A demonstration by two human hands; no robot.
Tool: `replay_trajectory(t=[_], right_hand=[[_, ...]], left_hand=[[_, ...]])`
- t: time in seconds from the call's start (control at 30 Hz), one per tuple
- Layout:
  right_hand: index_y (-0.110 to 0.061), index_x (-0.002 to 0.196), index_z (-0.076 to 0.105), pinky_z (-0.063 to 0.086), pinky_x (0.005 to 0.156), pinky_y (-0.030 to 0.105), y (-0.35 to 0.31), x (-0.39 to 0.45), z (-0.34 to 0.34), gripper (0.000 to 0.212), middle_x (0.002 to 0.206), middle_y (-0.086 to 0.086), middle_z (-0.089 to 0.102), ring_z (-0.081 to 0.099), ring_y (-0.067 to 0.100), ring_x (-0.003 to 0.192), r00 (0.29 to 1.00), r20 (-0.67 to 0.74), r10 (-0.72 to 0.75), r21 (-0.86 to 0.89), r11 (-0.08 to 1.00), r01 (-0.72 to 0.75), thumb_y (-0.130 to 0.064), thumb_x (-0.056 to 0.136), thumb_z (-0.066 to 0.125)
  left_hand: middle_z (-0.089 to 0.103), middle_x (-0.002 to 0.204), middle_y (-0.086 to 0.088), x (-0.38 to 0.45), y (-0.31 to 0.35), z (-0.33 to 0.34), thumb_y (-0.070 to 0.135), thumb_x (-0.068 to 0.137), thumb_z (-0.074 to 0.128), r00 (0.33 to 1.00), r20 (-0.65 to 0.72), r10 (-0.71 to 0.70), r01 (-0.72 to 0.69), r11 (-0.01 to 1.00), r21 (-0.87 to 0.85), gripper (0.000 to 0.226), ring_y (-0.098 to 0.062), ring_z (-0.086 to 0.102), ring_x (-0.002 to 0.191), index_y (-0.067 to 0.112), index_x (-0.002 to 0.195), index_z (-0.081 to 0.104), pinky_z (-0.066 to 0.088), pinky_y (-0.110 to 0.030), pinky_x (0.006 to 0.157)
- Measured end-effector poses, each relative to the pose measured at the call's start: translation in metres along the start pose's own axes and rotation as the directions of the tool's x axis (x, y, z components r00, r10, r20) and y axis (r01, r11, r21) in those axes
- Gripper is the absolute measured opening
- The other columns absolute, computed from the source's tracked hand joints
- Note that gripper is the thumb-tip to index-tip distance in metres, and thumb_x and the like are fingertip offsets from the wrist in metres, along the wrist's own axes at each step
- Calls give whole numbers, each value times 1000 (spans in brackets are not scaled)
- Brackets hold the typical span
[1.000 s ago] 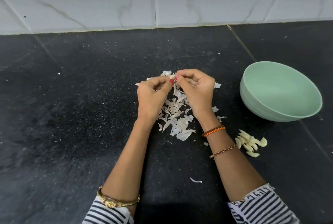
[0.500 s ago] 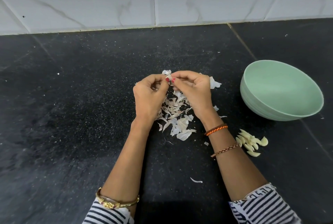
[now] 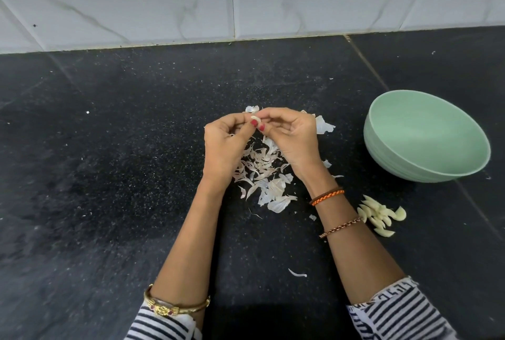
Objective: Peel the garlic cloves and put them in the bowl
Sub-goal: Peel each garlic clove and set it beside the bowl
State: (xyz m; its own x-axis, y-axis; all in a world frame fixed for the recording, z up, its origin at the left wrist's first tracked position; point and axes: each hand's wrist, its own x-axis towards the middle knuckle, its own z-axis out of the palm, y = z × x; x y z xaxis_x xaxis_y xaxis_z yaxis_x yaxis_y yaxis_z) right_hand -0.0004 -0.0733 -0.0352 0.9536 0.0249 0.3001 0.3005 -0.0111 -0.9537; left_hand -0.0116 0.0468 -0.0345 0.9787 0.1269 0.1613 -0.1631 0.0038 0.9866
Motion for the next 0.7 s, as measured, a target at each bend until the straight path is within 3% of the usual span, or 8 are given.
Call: replay_trajectory(t=[0.1, 0.2, 0.37, 0.5, 0.6, 0.7], right_hand=[[-7, 94, 67, 51, 68, 14, 2, 0, -2, 26, 84, 6, 66, 63, 1, 72, 1000, -5, -27, -42, 999, 26, 12, 76, 66], [-10, 88, 67, 51, 68, 14, 3, 0, -3, 29, 82, 7, 64, 62, 0, 72, 999, -2, -45, -89, 995, 44, 15, 74, 65], [-11, 84, 67, 50, 67, 13, -1, 0, -2, 27, 79, 2, 65, 61, 0, 70, 999, 36, -34, -75, 997, 37, 14, 76, 65], [-15, 86, 65, 49, 67, 14, -6, -1, -2, 27, 74, -7, 63, 58, -1, 69, 994, 67, 89, 78, 993, -94, 12, 81, 60], [-16, 95, 66, 48, 67, 15, -6, 0, -4, 31, 73, -8, 61, 56, 0, 70, 983, 99, 154, 155, 973, -168, 11, 85, 53], [-15, 94, 69, 48, 65, 17, -6, 0, -3, 26, 73, -8, 63, 54, 4, 67, 982, 42, 184, 175, 966, -189, 6, 87, 54]], left_hand=[[70, 75, 7, -1, 2, 1, 0, 84, 63, 999, 7, -44, 44, 998, -36, 13, -7, 64, 76, 12, 81, 70, 50, -16, 71], [68, 64, 14, -2, 3, 1, -1, 83, 62, 997, 19, -79, 79, 996, -28, 16, 4, 60, 66, 12, 76, 69, 44, -10, 63], [69, 71, 4, 0, 1, -3, 2, 83, 64, 997, 4, -71, 71, 997, -23, 28, -2, 58, 64, 21, 61, 65, 46, -16, 64], [66, 64, 8, 0, 0, -2, 4, 85, 63, 996, 1, -85, 85, 995, -47, 24, -5, 56, 63, 18, 66, 67, 47, -18, 63], [65, 69, -2, 0, 0, -2, 5, 86, 61, 994, -37, -101, 99, 994, -39, 24, -13, 54, 66, 19, 66, 67, 46, -23, 63], [63, 70, 1, 0, 3, -2, 7, 86, 61, 991, -92, -95, 93, 995, -26, 14, 0, 52, 59, 15, 76, 67, 40, -12, 57]])
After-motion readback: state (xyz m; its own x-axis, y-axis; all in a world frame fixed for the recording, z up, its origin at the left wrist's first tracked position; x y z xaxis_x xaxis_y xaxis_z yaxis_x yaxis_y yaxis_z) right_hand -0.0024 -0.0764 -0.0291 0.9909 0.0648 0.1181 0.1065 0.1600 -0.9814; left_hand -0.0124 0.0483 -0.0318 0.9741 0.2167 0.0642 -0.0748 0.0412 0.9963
